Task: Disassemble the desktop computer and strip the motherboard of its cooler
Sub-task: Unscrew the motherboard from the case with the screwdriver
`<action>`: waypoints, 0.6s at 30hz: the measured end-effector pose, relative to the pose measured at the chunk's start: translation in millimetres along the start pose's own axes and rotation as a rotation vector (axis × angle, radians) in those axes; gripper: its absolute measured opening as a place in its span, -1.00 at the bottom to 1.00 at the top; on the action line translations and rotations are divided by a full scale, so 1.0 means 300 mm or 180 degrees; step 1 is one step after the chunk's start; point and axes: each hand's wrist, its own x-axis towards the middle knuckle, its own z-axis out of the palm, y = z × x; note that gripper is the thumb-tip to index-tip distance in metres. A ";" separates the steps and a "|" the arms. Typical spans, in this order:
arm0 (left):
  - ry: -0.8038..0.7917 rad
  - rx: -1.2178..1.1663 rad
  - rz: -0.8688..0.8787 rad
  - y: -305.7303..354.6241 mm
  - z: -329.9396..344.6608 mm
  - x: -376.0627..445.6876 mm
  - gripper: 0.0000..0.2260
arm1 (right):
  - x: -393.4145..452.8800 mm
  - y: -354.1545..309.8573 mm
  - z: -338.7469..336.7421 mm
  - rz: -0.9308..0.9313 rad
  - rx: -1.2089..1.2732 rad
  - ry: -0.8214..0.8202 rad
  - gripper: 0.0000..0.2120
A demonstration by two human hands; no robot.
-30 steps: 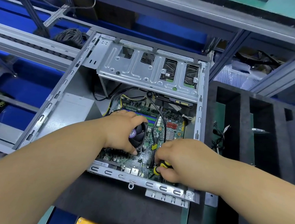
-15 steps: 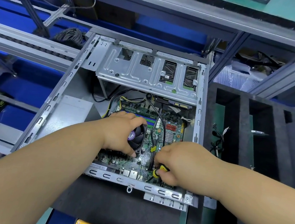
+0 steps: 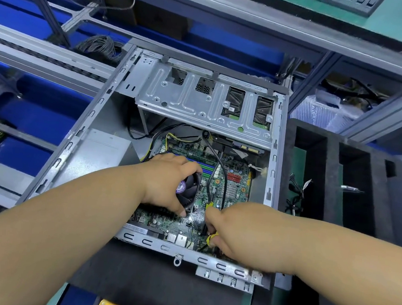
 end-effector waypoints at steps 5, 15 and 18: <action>0.0017 0.0031 -0.0006 0.001 0.004 0.002 -0.13 | 0.007 -0.010 -0.008 -0.0369 -0.0045 0.0085 -0.77; -0.0062 -0.0030 -0.0029 0.007 -0.007 -0.003 -0.11 | 0.011 -0.004 -0.022 -0.0884 -0.0159 0.0203 -0.82; -0.0058 -0.0025 -0.0037 0.006 -0.007 -0.003 -0.11 | 0.021 -0.009 -0.030 -0.0966 -0.0155 0.0245 -0.79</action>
